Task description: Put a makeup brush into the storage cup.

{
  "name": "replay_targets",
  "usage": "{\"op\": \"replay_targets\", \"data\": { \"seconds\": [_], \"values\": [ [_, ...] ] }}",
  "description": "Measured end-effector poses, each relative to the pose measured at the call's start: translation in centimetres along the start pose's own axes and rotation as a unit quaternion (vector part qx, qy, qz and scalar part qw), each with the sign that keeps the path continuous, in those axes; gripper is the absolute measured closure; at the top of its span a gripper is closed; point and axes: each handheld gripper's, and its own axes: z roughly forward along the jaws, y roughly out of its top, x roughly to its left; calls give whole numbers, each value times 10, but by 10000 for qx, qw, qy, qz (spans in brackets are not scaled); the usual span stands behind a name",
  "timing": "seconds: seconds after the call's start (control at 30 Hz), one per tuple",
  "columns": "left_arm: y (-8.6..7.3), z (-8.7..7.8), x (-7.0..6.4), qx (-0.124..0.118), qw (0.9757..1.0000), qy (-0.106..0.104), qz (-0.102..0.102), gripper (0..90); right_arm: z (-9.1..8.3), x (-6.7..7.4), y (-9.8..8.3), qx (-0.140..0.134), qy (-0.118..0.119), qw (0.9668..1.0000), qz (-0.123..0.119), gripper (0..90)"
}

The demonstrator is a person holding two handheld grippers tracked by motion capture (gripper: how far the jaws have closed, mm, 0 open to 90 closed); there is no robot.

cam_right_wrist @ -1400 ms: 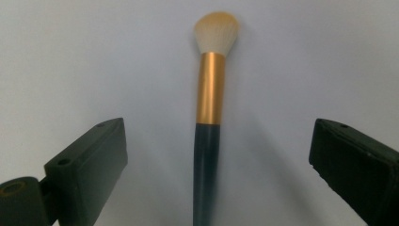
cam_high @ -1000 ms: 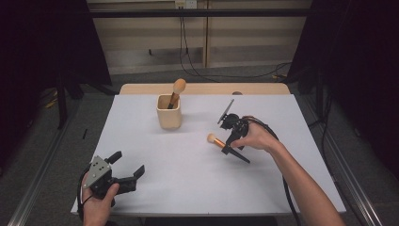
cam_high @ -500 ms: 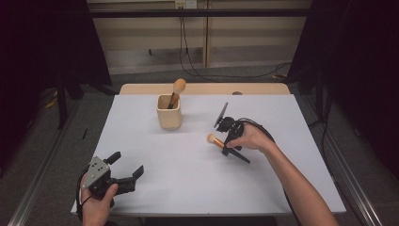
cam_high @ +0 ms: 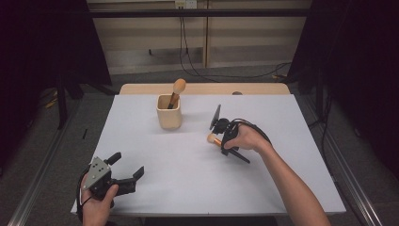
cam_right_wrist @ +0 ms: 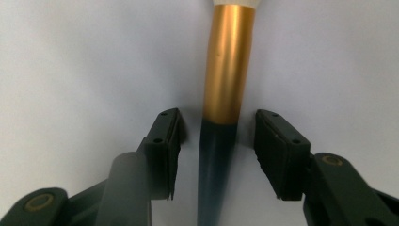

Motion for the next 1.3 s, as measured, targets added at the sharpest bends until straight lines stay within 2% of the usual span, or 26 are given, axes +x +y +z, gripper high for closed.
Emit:
{"op": "replay_targets", "data": {
  "seconds": [0.07,0.2,0.4,0.53,0.6,0.97,1.1,1.2,1.3],
  "values": [
    [-1,0,1,11,10000,-6,-66,29,-1,-2,-1,-23,30,10000,-54,570],
    [0,0,2,13,10000,37,-22,29,-1,-5,-1,-12,24,10000,-39,640],
    [0,1,1,27,10000,24,-14,29,-2,1,1,96,0,9999,-62,747],
    [0,1,-2,74,9999,-39,81,29,-2,2,2,119,-54,9999,-62,750],
    [0,2,-4,99,9999,-36,113,28,-2,1,2,133,4,9999,-49,751],
    [-1,1,2,88,9999,35,72,28,-3,0,-3,-54,49,10000,52,752],
    [-1,3,2,83,10000,18,51,28,-5,2,-7,-122,130,9997,187,751],
    [-1,1,2,84,9999,19,73,28,-8,-2,-12,-280,131,9989,351,752],
    [-2,2,2,83,10000,23,37,28,-16,-4,-18,-503,166,9980,340,751]
  ]
}}
